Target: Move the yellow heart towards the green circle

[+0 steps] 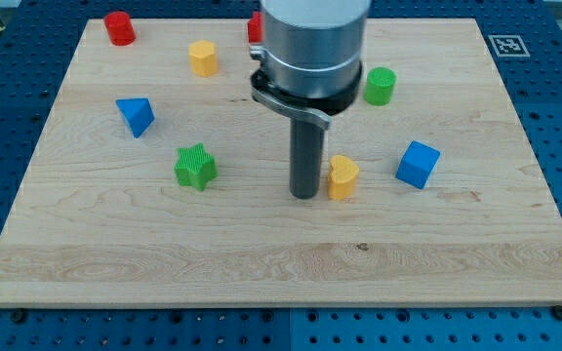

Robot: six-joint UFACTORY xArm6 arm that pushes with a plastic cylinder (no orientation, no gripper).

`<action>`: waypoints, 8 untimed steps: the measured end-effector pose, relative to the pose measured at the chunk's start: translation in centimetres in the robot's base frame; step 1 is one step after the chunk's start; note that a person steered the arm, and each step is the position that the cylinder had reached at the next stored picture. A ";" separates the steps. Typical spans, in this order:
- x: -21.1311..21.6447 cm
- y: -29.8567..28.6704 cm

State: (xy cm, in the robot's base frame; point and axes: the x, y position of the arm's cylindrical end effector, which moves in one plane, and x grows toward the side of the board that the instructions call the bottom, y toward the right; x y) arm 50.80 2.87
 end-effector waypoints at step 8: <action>-2.2 7.8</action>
State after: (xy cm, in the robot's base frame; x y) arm 48.65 10.71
